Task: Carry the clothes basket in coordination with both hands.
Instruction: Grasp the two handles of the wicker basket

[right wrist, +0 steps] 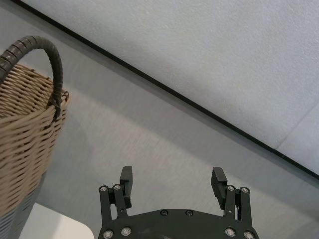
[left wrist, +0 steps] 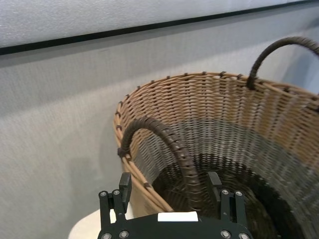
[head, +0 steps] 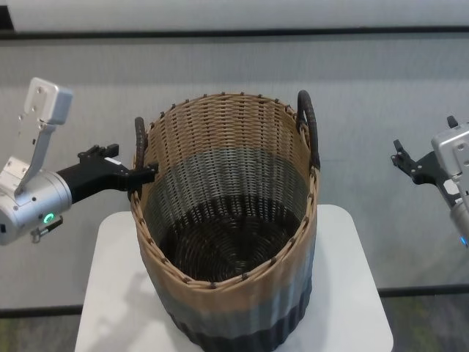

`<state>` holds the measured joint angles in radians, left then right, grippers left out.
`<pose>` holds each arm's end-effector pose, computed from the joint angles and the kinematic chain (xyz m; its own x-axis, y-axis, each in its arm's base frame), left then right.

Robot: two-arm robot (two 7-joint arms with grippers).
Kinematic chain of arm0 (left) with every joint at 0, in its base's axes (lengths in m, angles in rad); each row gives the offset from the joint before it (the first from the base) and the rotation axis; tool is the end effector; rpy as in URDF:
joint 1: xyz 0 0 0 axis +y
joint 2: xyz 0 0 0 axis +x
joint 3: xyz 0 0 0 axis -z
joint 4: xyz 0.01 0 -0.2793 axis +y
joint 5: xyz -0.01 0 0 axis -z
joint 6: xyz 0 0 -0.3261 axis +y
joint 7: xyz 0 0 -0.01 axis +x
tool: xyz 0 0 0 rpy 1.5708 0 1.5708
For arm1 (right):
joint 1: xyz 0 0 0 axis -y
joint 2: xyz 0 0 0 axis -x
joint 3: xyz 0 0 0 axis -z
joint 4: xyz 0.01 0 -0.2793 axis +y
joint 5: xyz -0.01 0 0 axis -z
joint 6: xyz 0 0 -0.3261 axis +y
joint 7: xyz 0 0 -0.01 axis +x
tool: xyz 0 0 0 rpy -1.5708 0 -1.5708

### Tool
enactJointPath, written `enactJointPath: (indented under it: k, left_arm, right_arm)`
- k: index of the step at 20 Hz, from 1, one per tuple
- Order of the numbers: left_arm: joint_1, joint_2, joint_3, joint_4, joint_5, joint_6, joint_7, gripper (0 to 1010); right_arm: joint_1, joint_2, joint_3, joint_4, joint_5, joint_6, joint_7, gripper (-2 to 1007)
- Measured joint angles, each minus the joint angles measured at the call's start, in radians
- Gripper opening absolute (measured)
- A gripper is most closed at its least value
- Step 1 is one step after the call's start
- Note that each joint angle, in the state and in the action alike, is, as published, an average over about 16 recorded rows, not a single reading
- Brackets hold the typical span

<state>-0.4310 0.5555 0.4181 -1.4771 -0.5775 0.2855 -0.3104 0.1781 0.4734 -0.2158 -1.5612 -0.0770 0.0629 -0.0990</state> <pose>0.4299 0.0508 -0.1860 0.5622 0.8267 0.0243 -0.8151 0.5488 0.1856 0.3848 -0.0678 -0.2301 0.0218 -0.8426 0.5380 0.9951 0.0700 0.0693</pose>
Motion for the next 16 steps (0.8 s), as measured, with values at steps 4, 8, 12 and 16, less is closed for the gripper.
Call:
enactJointPath:
  k: [4,8,12,16]
  left_arm:
    - [-0.009,-0.019,0.005,0.025,0.04,-0.026,0.017,1002]
    - [-0.015,-0.036,0.007,0.046,0.072,-0.048,0.031,1002]
    - [-0.02,-0.047,0.007,0.058,0.091,-0.064,0.04,1002]
    - [-0.021,-0.052,0.006,0.063,0.098,-0.068,0.046,1002]
  right_arm:
    - [0.0,-0.009,0.011,0.005,-0.003,0.003,0.008,1005]
    - [0.001,-0.019,0.023,0.012,-0.004,0.003,0.014,1005]
    - [0.002,-0.027,0.033,0.018,-0.003,0.002,0.02,1005]
    - [0.006,-0.035,0.043,0.024,0.008,-0.005,0.034,1005]
